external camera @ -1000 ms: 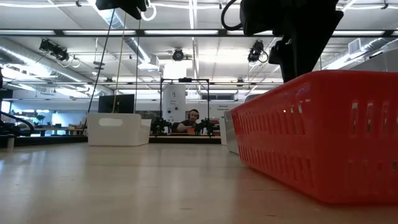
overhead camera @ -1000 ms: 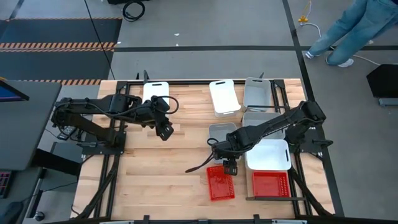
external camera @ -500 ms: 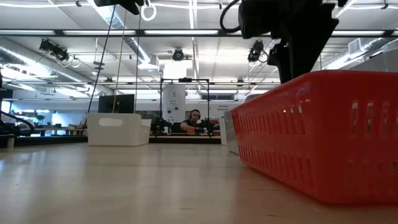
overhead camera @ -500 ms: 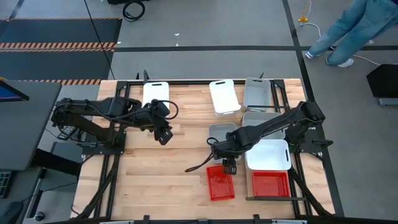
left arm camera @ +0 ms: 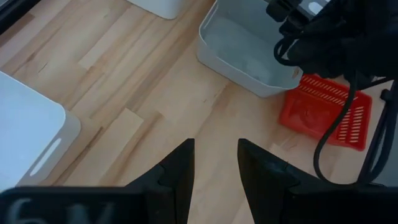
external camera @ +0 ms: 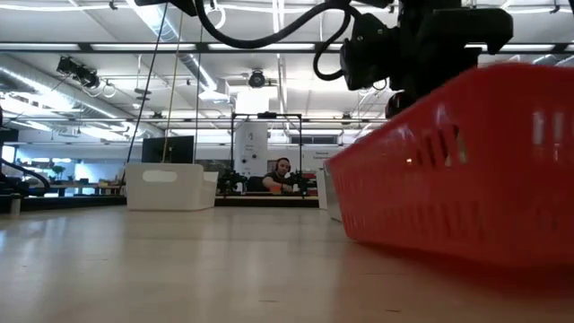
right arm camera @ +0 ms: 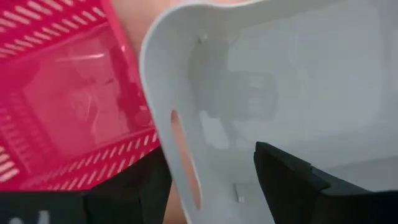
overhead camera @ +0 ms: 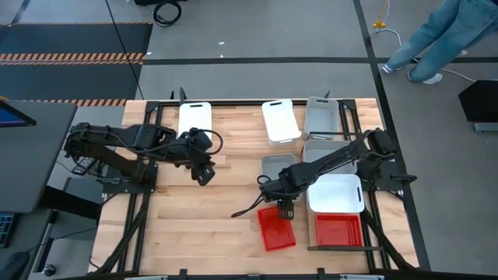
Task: Stack baskets on shelf by color
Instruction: Stack the bottom gray bin on top of the gray bin on the shelf
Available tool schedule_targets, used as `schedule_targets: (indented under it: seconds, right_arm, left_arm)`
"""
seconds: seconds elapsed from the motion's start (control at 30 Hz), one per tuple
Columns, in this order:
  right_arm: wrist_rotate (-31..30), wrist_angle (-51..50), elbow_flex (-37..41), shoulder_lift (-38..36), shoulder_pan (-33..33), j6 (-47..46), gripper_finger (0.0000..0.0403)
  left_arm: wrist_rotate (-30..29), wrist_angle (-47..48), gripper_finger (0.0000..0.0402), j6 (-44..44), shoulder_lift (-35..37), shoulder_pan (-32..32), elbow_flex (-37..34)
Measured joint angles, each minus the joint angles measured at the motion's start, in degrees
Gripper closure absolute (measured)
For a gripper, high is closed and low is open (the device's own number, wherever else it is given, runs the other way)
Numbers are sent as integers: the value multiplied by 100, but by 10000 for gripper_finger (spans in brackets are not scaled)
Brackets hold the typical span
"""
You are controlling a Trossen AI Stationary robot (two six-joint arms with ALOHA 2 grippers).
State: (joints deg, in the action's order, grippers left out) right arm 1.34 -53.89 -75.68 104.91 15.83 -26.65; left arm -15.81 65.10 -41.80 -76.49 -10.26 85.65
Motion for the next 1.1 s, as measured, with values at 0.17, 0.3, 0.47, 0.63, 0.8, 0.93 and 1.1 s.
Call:
schedule_targets:
  seconds: [0.17,0.3,0.47,0.63,0.8,0.93,1.1]
  right_arm:
    - [126,22,0,-11,-61,-2,238]
    - [272,35,0,-11,-94,-11,310]
    - [554,45,-7,-23,-148,-2,392]
    - [582,-19,-11,-260,-220,-157,392]
    - [445,-362,-496,-601,-329,-325,395]
    - [307,-700,-1284,-748,-399,-380,398]
    - [-112,-1502,-2542,-761,-444,-993,398]
  left_arm:
    - [0,-4,273,-2,0,0,0]
    - [0,-4,273,19,0,-2,0]
    - [0,-9,273,198,0,0,0]
    - [0,-9,273,243,0,0,0]
    - [0,-11,273,249,0,0,0]
    - [-1,-15,273,260,0,0,0]
    - [-96,-19,273,372,0,0,0]
